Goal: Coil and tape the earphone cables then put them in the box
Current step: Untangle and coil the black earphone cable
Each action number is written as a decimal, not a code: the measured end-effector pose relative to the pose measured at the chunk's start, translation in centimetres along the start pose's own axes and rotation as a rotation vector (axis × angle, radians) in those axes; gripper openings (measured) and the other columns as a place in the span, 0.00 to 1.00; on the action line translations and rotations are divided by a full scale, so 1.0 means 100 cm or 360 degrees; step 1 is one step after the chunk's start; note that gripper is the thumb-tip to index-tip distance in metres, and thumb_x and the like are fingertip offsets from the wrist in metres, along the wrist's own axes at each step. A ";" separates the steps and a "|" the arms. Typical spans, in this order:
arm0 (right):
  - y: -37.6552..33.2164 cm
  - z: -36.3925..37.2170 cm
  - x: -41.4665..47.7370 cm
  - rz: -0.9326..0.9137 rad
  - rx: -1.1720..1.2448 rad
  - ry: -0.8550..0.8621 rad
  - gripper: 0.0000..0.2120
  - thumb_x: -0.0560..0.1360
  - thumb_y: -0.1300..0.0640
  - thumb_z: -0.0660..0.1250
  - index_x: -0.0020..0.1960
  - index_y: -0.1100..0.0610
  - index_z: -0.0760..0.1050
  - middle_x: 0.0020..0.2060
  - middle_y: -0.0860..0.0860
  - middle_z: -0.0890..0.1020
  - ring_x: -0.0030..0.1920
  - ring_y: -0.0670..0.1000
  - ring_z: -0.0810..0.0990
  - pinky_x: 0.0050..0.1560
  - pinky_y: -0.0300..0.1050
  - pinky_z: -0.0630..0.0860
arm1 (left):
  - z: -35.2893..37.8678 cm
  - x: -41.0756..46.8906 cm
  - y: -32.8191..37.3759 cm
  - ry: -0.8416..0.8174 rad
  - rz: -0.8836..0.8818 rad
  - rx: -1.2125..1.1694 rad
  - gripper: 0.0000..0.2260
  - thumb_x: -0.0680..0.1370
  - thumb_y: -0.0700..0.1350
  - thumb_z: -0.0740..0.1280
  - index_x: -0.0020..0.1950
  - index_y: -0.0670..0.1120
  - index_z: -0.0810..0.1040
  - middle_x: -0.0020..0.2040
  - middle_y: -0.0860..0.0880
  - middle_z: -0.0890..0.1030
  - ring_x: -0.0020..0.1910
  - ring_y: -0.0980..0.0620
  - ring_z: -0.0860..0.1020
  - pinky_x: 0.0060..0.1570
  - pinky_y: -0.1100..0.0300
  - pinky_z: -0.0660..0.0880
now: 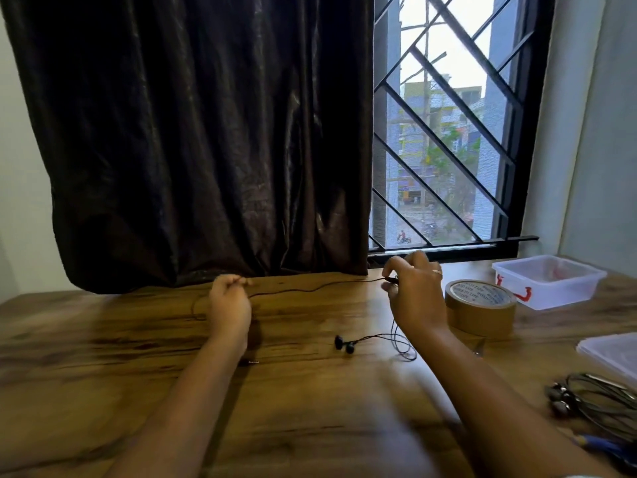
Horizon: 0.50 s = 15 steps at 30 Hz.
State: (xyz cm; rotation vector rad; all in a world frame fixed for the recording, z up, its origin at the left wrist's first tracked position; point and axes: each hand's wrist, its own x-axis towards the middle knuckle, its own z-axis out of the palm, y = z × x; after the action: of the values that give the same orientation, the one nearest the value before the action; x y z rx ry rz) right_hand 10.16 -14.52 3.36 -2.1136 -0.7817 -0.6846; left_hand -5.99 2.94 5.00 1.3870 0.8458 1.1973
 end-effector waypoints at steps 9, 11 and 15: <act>-0.020 0.016 -0.006 -0.0152 0.0726 -0.0249 0.07 0.72 0.63 0.71 0.44 0.52 0.81 0.41 0.50 0.80 0.40 0.43 0.78 0.39 0.27 0.68 | 0.019 -0.034 0.003 -0.0692 0.0606 0.1872 0.32 0.72 0.70 0.57 0.73 0.58 0.59 0.76 0.50 0.58 0.74 0.43 0.56 0.69 0.42 0.55; -0.026 0.016 -0.009 -0.0330 0.0759 -0.0295 0.09 0.73 0.67 0.69 0.48 0.56 0.83 0.42 0.48 0.80 0.42 0.37 0.77 0.40 0.24 0.69 | 0.021 -0.042 0.006 -0.0438 0.0967 0.1695 0.28 0.72 0.70 0.55 0.68 0.57 0.65 0.71 0.52 0.64 0.70 0.47 0.61 0.67 0.44 0.56; -0.037 0.014 -0.015 -0.0505 0.0892 -0.0355 0.12 0.74 0.69 0.65 0.53 0.58 0.83 0.43 0.44 0.79 0.46 0.30 0.75 0.44 0.22 0.68 | 0.021 -0.048 0.008 -0.0132 0.1436 0.1190 0.15 0.73 0.59 0.66 0.47 0.53 0.64 0.44 0.55 0.70 0.46 0.53 0.71 0.55 0.52 0.63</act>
State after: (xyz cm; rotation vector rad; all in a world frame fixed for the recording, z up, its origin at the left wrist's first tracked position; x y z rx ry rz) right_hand 6.80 -11.99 3.26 -1.5810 -1.2830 -0.3314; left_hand -5.26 -2.32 4.96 2.5843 0.6256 1.5240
